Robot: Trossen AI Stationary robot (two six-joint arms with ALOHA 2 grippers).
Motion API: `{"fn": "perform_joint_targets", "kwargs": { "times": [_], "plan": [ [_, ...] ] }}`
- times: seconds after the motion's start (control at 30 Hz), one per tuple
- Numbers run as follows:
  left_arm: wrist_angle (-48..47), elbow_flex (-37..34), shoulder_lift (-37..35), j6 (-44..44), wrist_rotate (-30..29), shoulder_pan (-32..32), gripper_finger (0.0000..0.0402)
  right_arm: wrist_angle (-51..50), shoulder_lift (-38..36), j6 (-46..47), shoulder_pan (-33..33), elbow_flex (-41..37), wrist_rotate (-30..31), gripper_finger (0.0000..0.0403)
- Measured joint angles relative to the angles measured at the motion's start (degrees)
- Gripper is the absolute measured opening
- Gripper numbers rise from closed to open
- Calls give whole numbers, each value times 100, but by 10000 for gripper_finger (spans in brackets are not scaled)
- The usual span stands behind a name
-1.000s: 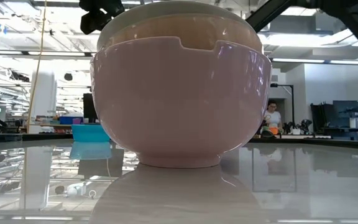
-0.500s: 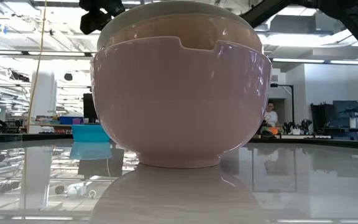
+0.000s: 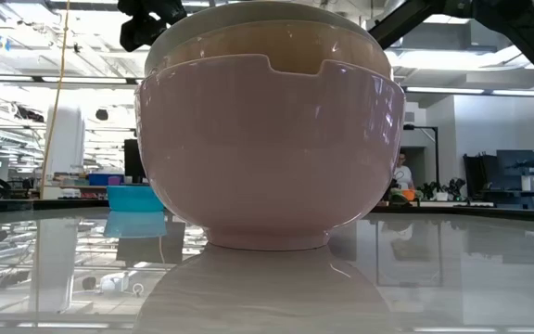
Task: Nest bowls inside each other
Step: Stack the orange bowl on top of the gray bowl
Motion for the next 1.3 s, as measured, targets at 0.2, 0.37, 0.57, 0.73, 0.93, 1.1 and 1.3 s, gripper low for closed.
{"fn": "perform_joint_targets", "kwargs": {
  "times": [0.2, 0.37, 0.57, 0.73, 0.93, 1.1, 1.3],
  "plan": [
    [0, 0, 2, -3, 7, 0, 213, -181, 122, -107, 63, 7, -39, 168],
    [-2, -2, 1, -15, 35, -6, 213, -516, 479, -122, 142, 2, -46, 168],
    [-9, -2, 1, -66, 34, -9, 213, -505, 693, -41, 211, 28, 92, 144],
    [-12, -2, 1, -77, 31, -9, 213, -500, 684, -43, 212, 35, -162, 27],
    [-11, -2, 1, -78, 26, -9, 213, -645, 565, -35, 305, 22, -711, 3],
    [-11, -2, 1, -64, -8, -9, 213, -748, 346, 102, 492, -12, -1873, 1],
    [-9, -2, 1, 12, -49, -9, 213, -754, -129, 358, 865, -22, -2577, 2]
  ]
}}
